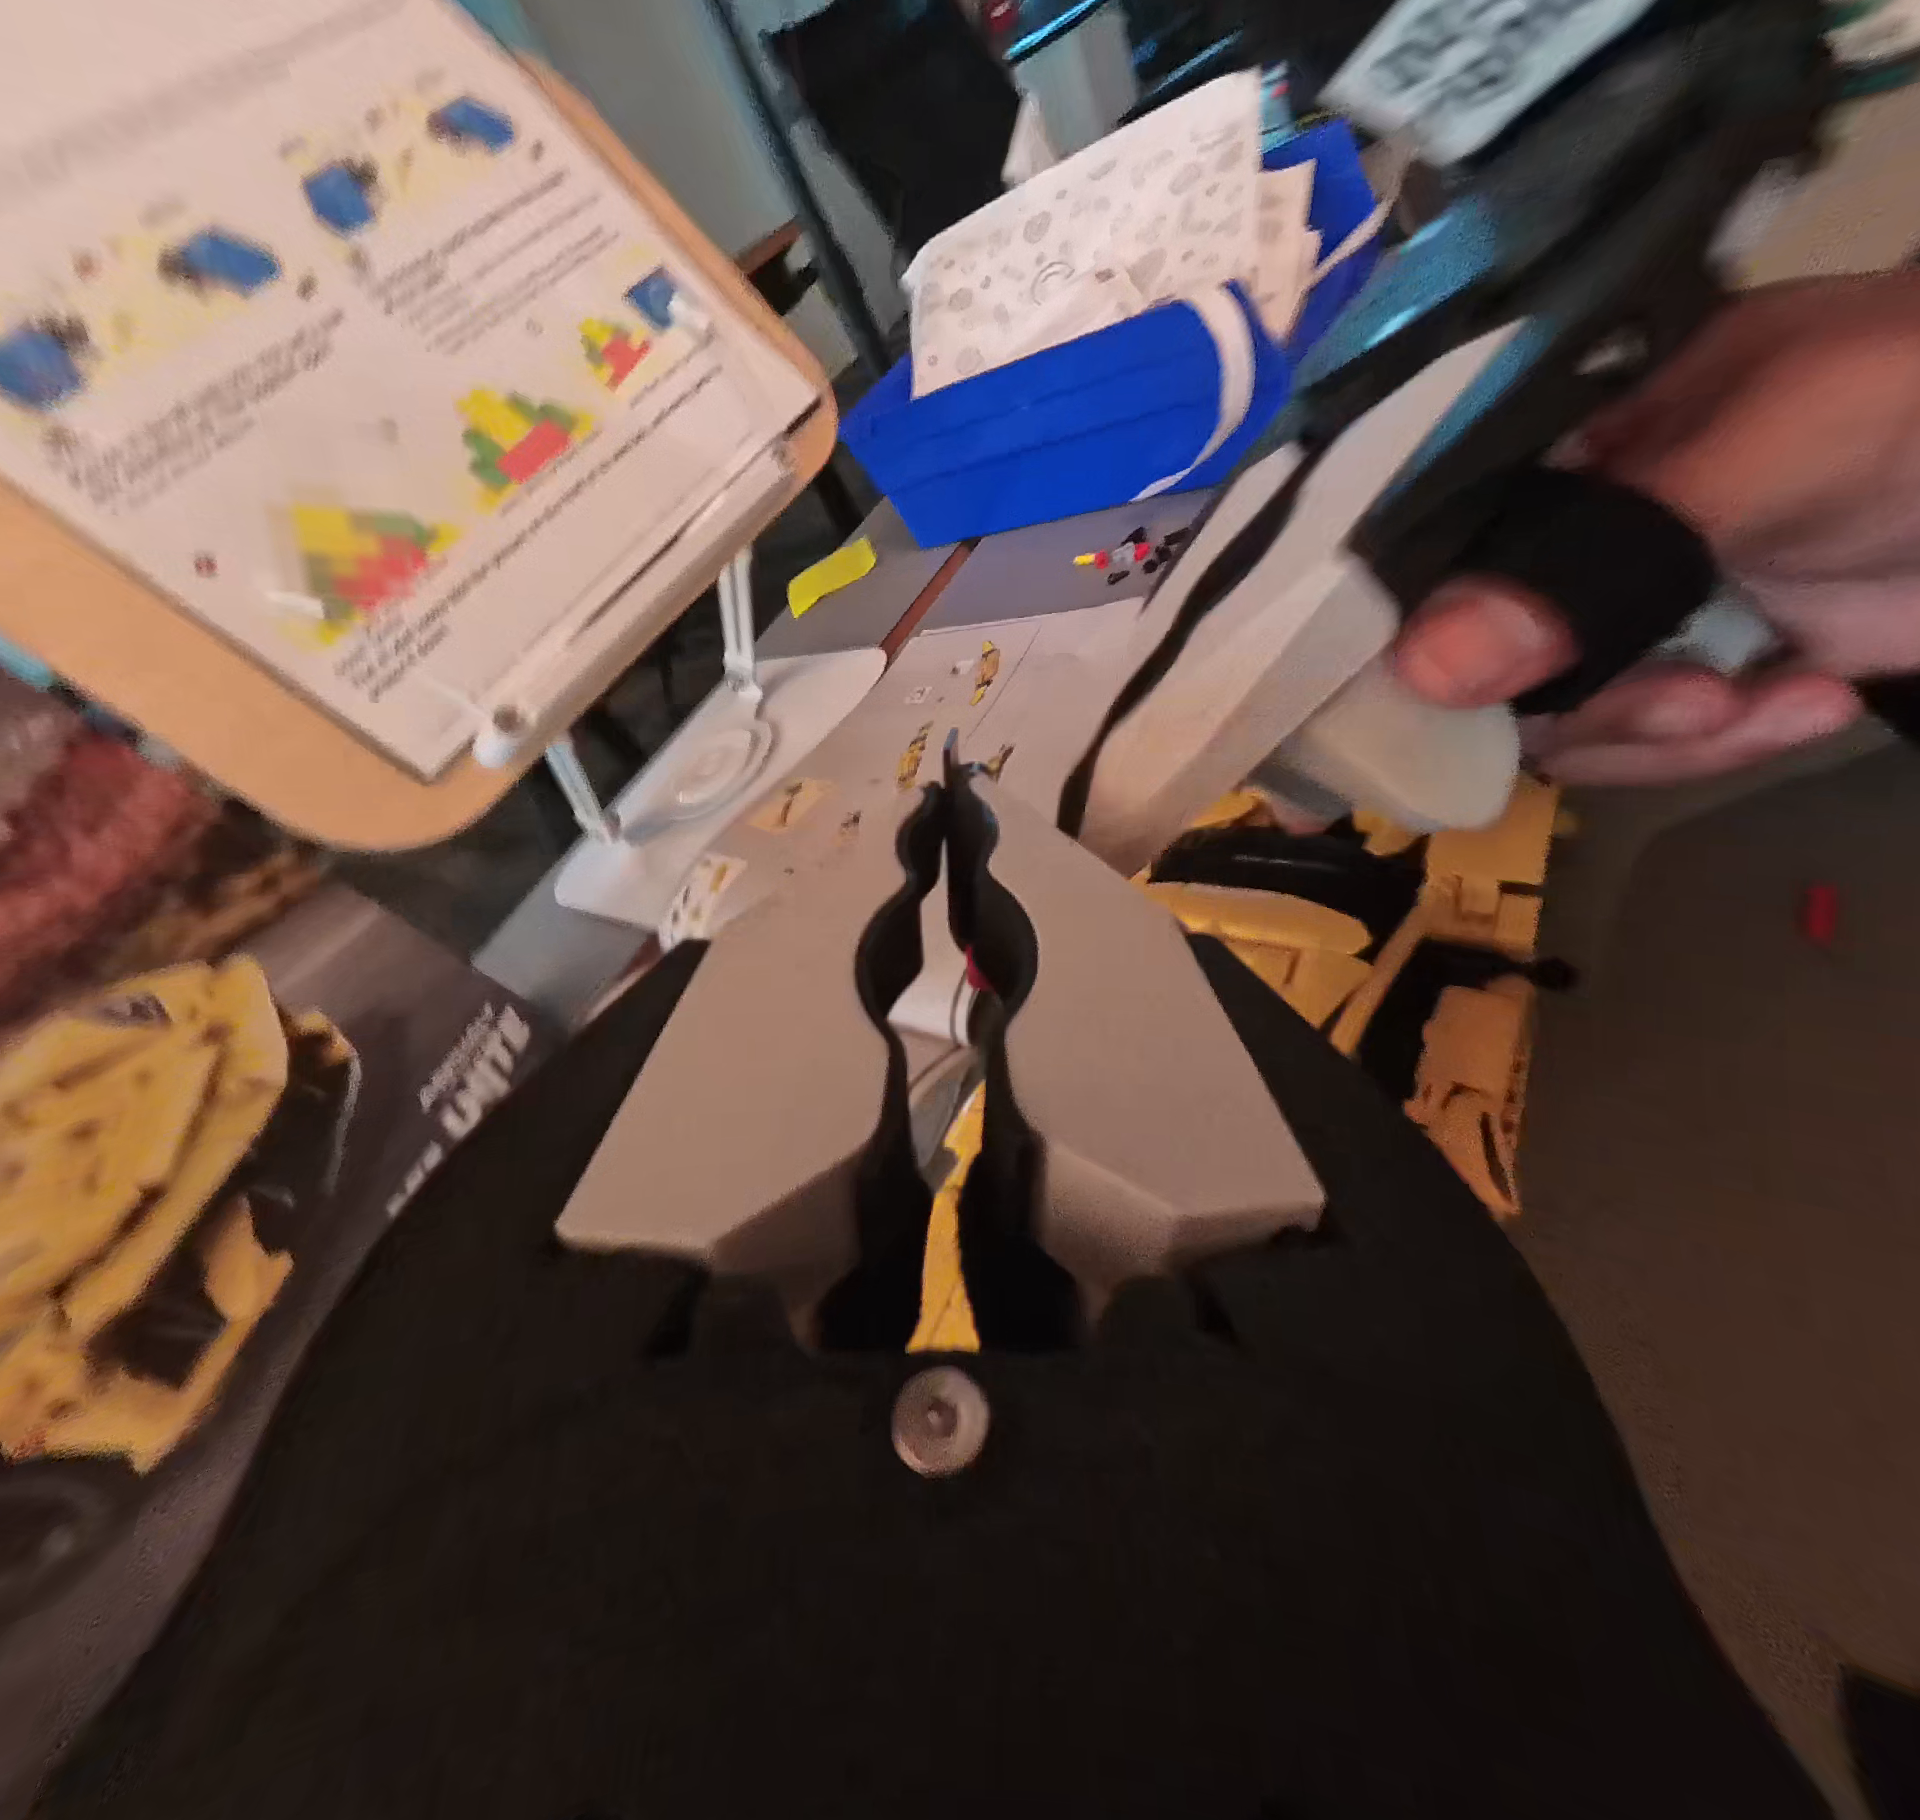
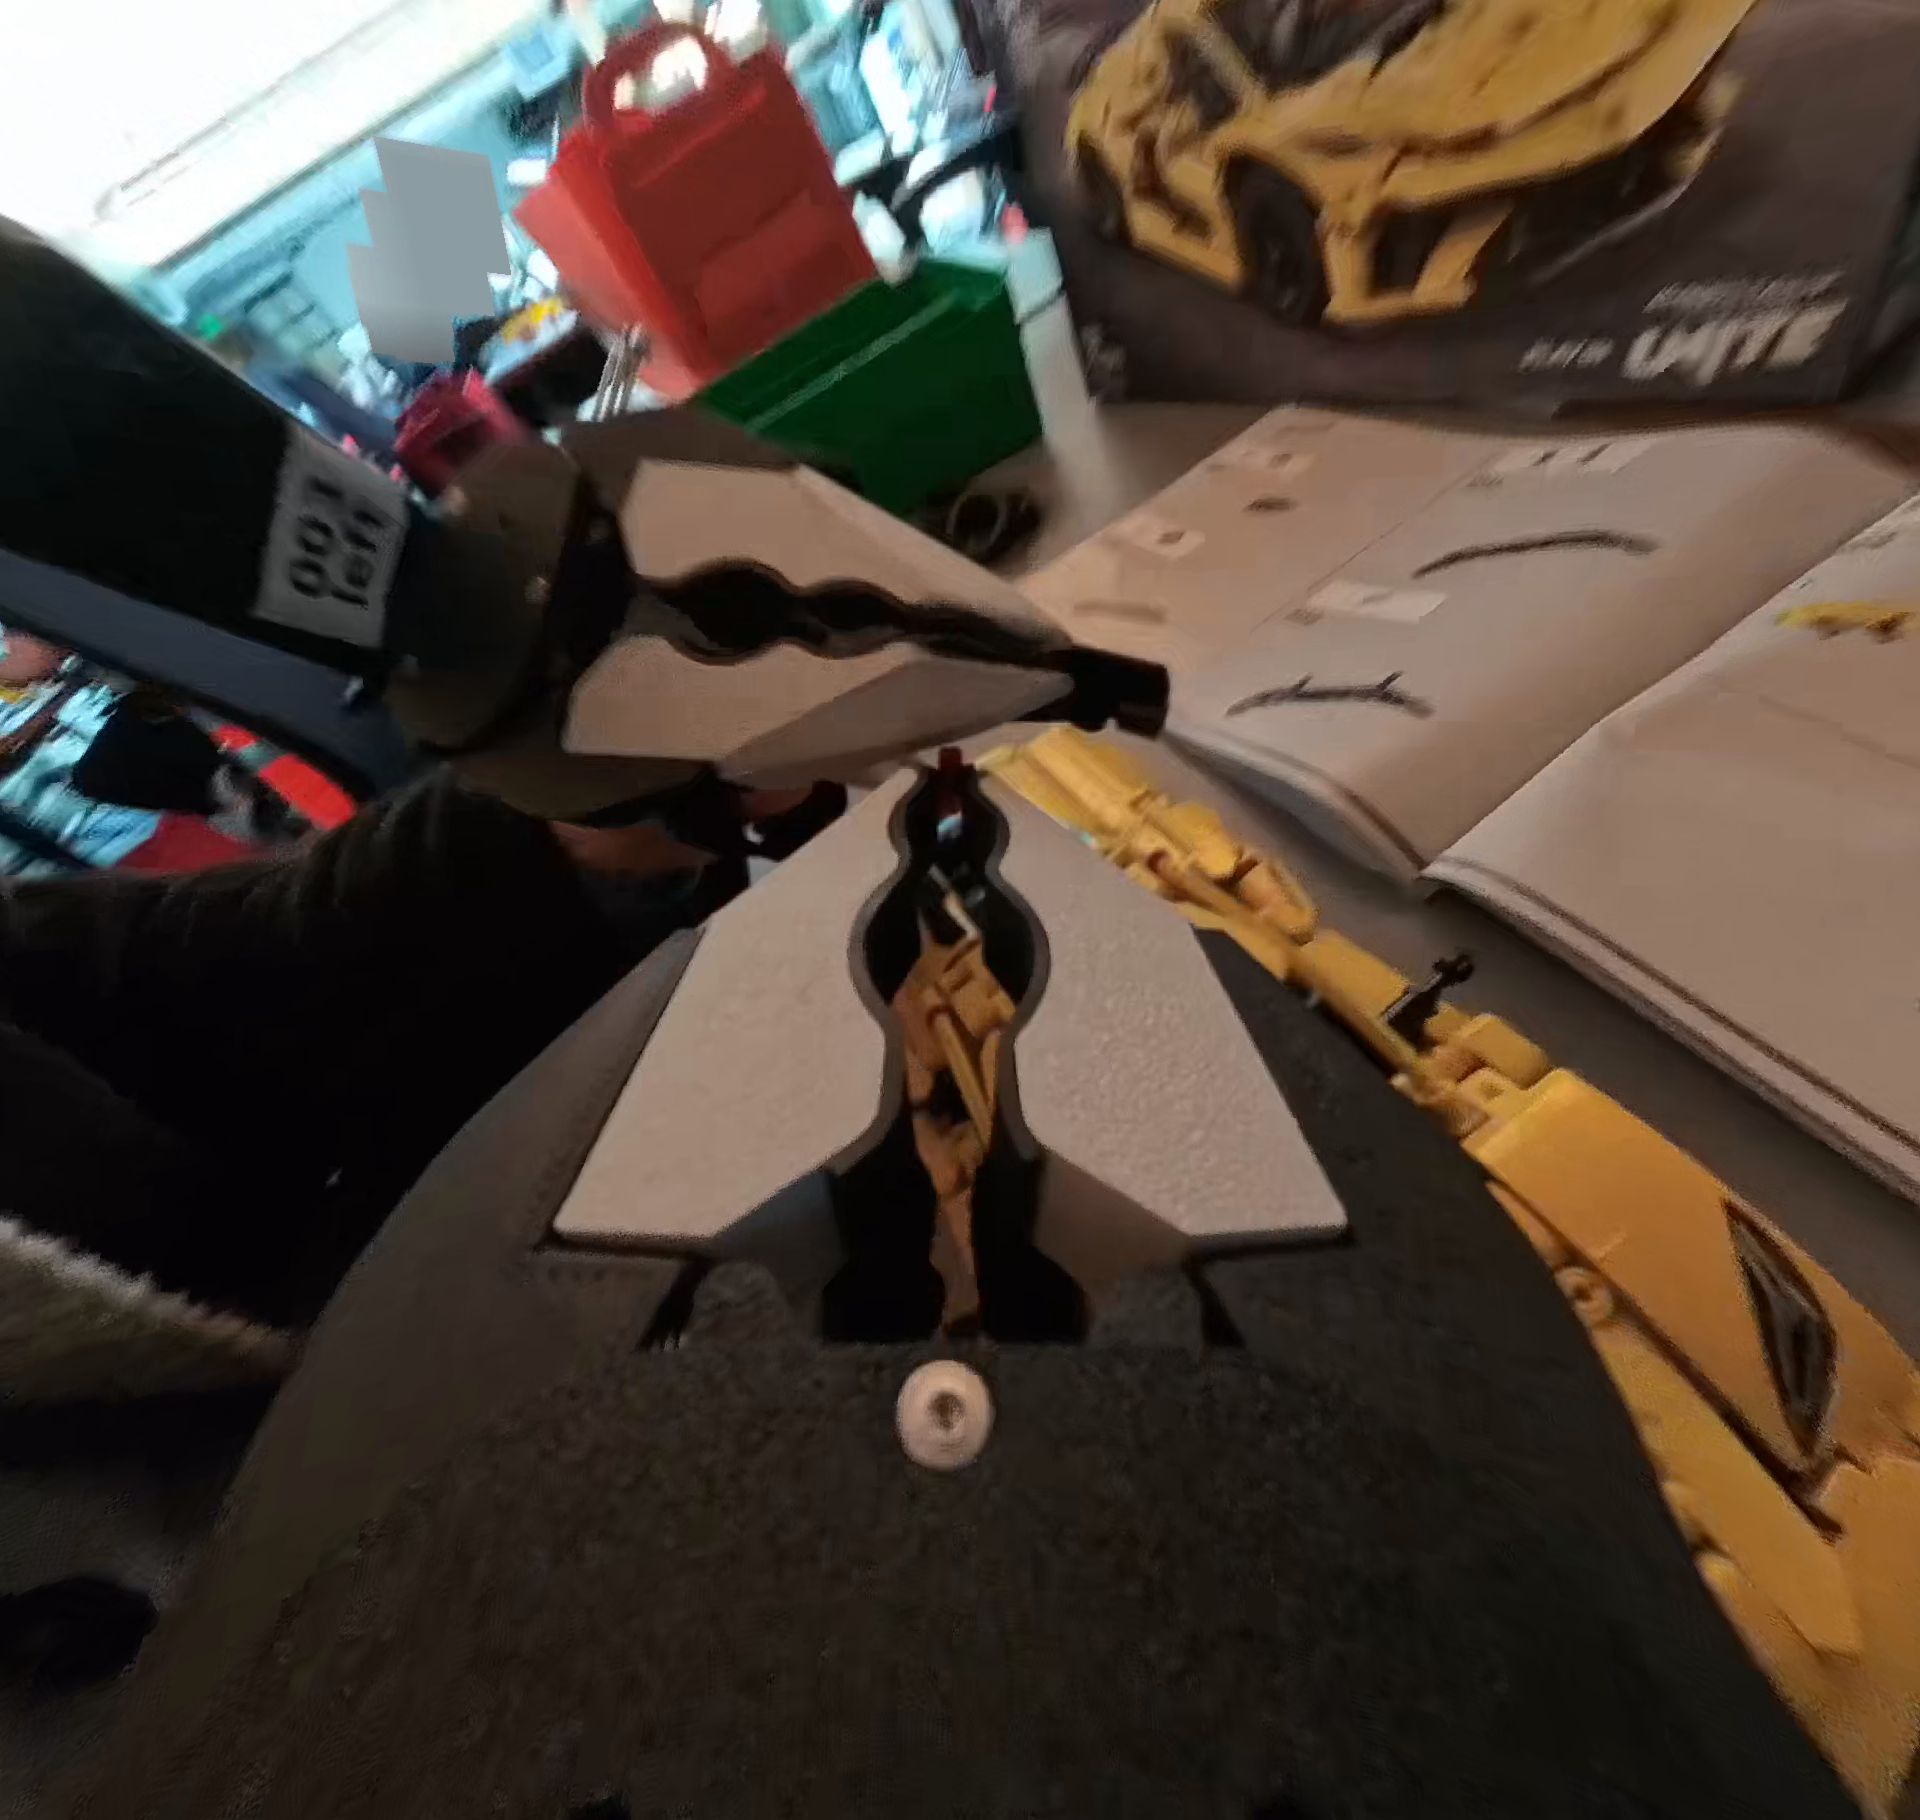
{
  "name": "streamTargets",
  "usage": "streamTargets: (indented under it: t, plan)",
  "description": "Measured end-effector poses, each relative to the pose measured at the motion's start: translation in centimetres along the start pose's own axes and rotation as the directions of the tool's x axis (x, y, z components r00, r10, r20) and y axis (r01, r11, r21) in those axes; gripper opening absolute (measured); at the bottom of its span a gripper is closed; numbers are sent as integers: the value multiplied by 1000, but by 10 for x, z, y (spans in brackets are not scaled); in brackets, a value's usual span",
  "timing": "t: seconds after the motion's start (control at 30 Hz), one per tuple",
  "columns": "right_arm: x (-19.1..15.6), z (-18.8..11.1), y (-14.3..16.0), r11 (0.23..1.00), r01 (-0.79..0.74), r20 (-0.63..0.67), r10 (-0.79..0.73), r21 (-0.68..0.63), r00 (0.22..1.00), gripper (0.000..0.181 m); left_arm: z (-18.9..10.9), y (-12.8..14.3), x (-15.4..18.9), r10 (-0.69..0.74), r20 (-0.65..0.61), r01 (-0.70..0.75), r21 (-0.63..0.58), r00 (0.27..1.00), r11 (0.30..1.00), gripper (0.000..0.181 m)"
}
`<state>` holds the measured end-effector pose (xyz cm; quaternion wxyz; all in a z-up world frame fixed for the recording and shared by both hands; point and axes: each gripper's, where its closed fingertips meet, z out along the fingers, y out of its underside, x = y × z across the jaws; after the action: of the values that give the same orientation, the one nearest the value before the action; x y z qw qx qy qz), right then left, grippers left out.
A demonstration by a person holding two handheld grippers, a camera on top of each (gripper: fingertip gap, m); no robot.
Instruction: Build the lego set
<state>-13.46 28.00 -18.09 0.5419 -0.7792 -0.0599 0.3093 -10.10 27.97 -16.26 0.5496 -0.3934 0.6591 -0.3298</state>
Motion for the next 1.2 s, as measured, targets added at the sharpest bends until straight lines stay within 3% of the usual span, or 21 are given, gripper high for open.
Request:
streamTargets:
  t: [0.13, 0.27, 0.5, 0.67, 0.83, 0.9, 1.0, 1.07, 1.2]
  plan:
    - [-6, 2, 8, 999, 32, 35, -31, -33, 999, 4, 0, 2, 3, 171, 37, -168, -72, 984, 983, 0]
    - [-12, -8, -8, 997, 29, 86, -35, 69, 996, 4, -11, -7, -18, 9, 80, -10, 10, 997, 1000, 0]
    - [-8, -5, -3, 994, 96, 19, -97, 43, 995, 3, -3, -2, -2, 54, 43, -53, -22, 998, 998, 0]
    - [-7, -6, -4, 998, 40, 47, -42, 57, 998, 3, -1, -5, 0, 61, 50, -60, -17, 997, 998, 0]
    - [-10, -8, -5, 997, 15, 89, -21, 73, 996, 3, -3, -7, 1, -55, -12, 56, 21, 998, 998, 0]
    - [-15, -15, -17, 990, -4, 140, -16, 144, 990, 4, -8, -18, -3, -261, -91, 270, 112, 961, 956, 0]
    - [-14, -38, -47, 944, -73, 193, 10, 321, 981, 3, -20, -36, -13, -494, -233, 541, 231, 838, 809, 0]
    - [-14, -47, -60, 899, -146, 232, 51, 412, 971, 3, -26, -49, -13, -562, -333, 648, 279, 757, 709, 0]
    - [-23, -50, -70, 847, -239, 313, 92, 475, 945, 3, -27, -56, -12, -621, -426, 750, 297, 658, 591, 0]
